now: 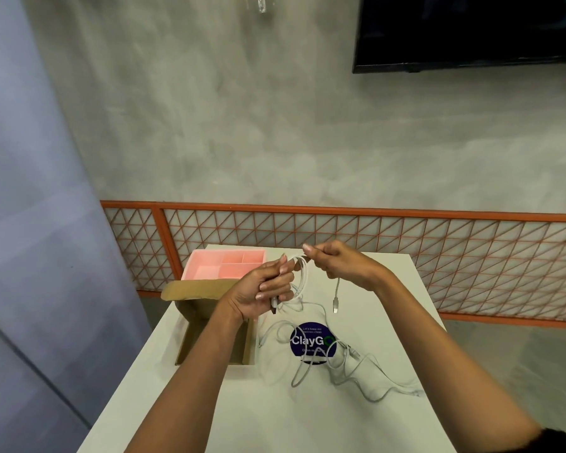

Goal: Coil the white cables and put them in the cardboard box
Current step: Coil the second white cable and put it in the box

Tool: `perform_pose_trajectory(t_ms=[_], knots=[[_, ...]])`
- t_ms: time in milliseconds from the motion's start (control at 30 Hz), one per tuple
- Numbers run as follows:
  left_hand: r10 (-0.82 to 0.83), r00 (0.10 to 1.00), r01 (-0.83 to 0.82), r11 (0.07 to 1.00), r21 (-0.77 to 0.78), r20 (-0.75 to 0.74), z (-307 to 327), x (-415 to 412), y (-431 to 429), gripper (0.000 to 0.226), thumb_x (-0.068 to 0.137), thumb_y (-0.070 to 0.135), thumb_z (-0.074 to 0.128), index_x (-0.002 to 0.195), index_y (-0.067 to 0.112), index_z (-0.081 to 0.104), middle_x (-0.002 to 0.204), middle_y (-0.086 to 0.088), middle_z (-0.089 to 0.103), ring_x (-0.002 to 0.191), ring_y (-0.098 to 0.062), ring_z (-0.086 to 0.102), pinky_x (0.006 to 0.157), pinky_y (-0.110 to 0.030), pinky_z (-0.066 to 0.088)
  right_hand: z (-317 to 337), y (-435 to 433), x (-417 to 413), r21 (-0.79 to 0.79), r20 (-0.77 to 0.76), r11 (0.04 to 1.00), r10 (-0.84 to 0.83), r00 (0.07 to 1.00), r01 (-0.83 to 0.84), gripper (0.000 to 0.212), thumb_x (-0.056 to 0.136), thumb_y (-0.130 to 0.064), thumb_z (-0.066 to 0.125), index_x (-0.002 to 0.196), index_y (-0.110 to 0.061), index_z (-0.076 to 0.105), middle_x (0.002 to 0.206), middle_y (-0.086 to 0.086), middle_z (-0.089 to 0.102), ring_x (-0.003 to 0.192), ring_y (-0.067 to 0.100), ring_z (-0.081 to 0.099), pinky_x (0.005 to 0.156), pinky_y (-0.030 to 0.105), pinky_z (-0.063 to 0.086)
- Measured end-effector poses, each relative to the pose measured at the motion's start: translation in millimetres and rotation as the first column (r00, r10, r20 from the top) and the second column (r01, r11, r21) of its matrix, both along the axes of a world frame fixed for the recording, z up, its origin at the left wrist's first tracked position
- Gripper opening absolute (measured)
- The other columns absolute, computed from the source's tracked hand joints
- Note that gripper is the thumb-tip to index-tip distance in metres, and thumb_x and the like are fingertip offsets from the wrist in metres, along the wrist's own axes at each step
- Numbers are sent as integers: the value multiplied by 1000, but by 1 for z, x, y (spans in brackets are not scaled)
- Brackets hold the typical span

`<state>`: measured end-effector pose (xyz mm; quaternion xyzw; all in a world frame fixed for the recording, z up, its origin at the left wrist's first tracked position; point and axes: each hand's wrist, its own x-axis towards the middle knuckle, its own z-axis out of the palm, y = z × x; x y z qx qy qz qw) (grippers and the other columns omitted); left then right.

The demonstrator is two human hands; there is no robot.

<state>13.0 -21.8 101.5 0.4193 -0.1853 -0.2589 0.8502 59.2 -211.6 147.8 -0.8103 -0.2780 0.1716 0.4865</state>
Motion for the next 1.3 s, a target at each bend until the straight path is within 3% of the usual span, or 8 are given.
perform_pose_trajectory(t_ms=[267,433,600,800,900,1000,1133,1300], knots=[[232,973,-231,969,88,-1,0,6,-2,28,92,32,53,71,14,52,52,8,34,46,-4,36,68,-23,47,-9,12,-10,136,-68,990,57,996,-47,37,100,-42,36,74,-17,45,65,-12,47,49,2,30,51,16,28],[544,838,-542,820,185,40,6,6,-19,36,102,28,33,88,5,56,57,4,36,55,-9,43,70,-24,49,-15,24,-7,252,-133,956,-119,984,150,39,100,-45,35,70,-20,36,65,-4,35,52,7,26,50,19,24],[689,716,-696,692,192,113,2,8,-39,35,104,28,30,84,9,52,59,7,35,55,-6,37,64,-22,48,-14,34,-9,265,-122,927,-240,963,265,37,100,-44,34,73,-26,51,67,-5,34,58,8,30,55,24,26],[677,704,-708,644,291,216,5,14,-33,31,103,32,33,80,14,44,54,11,29,48,-4,28,54,-20,30,-18,22,-5,264,-137,948,-147,980,180,37,99,-45,36,85,-17,56,71,-5,46,56,6,35,54,19,31],[670,679,-731,573,371,301,7,16,-26,32,103,35,31,80,15,43,54,11,29,48,-3,28,53,-20,27,-23,4,-2,261,-107,958,-97,990,122,29,99,-32,45,108,-9,61,76,-11,54,63,4,46,60,13,41],[653,667,-740,526,420,358,7,20,-17,34,103,37,30,78,16,43,55,10,28,49,-5,27,51,-21,24,-28,-12,1,244,-98,968,-40,994,63,21,95,-16,54,109,-6,67,84,-3,63,74,5,56,71,15,48],[580,716,-695,541,473,388,5,16,-17,34,102,37,30,79,15,43,59,7,26,51,-5,25,48,-15,28,-37,-16,11,42,125,961,-277,953,274,12,87,-24,66,88,-15,75,92,0,70,74,8,58,72,18,44],[437,785,-618,605,503,438,1,8,-23,32,103,35,31,81,13,43,62,7,26,53,-5,25,51,-16,27,-31,-12,20,320,14,824,-498,867,468,15,90,-9,62,93,3,69,75,9,65,63,12,61,62,13,54]])
